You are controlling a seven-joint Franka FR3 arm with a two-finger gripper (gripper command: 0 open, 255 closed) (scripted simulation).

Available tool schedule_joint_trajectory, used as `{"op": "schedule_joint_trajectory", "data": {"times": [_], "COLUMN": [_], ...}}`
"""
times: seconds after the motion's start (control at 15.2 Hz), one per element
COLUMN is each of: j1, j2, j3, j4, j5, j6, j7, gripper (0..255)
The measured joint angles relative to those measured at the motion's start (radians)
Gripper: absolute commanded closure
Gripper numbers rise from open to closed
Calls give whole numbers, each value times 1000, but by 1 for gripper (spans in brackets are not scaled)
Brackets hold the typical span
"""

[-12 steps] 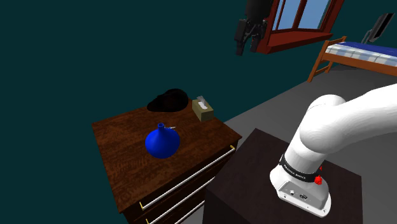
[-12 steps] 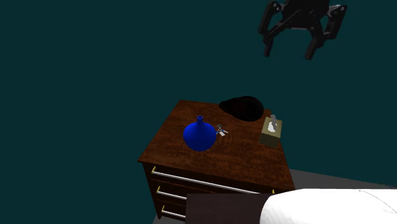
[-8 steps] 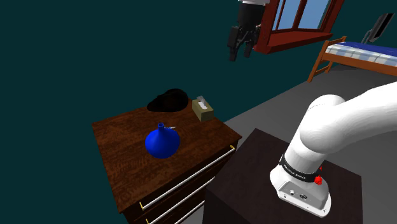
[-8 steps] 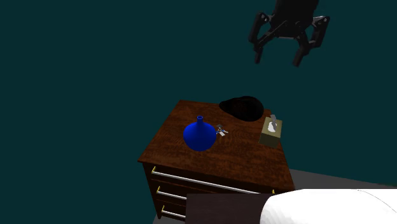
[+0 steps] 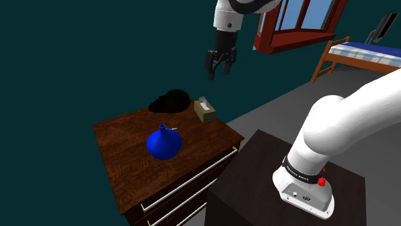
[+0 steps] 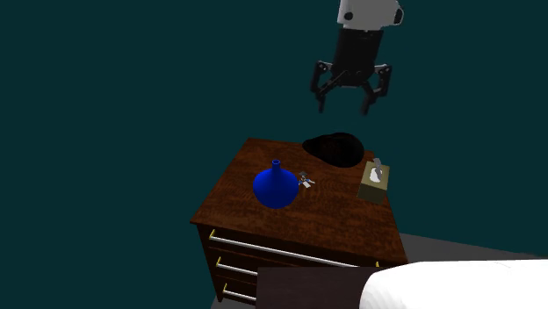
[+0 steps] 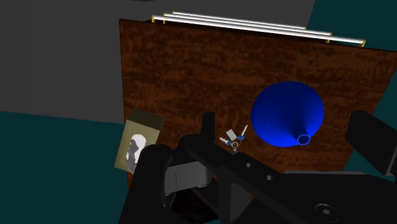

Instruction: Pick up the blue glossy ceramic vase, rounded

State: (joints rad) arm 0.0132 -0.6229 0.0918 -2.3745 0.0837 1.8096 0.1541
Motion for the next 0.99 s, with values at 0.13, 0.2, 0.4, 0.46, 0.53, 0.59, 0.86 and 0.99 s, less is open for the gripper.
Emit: {"op": "schedule_joint_trajectory", "data": {"times": [0.13, 0.2, 0.4, 0.46, 0.53, 0.59, 0.86, 0.99], "j1": [6, 8, 14, 16, 15, 14, 16, 21], "j2": [51, 80, 167, 205, 244, 277, 423, 497], "j3": [23, 33, 63, 77, 84, 89, 124, 142], "j4": [-14, -11, -8, -3, 7, 8, 58, 91], "j5": [6, 7, 8, 7, 3, -2, -28, -48], "j6": [67, 93, 176, 210, 239, 270, 365, 404], "j7": [19, 28, 55, 70, 76, 81, 128, 160], "gripper": [0, 0, 0, 0, 0, 0, 0, 0]}}
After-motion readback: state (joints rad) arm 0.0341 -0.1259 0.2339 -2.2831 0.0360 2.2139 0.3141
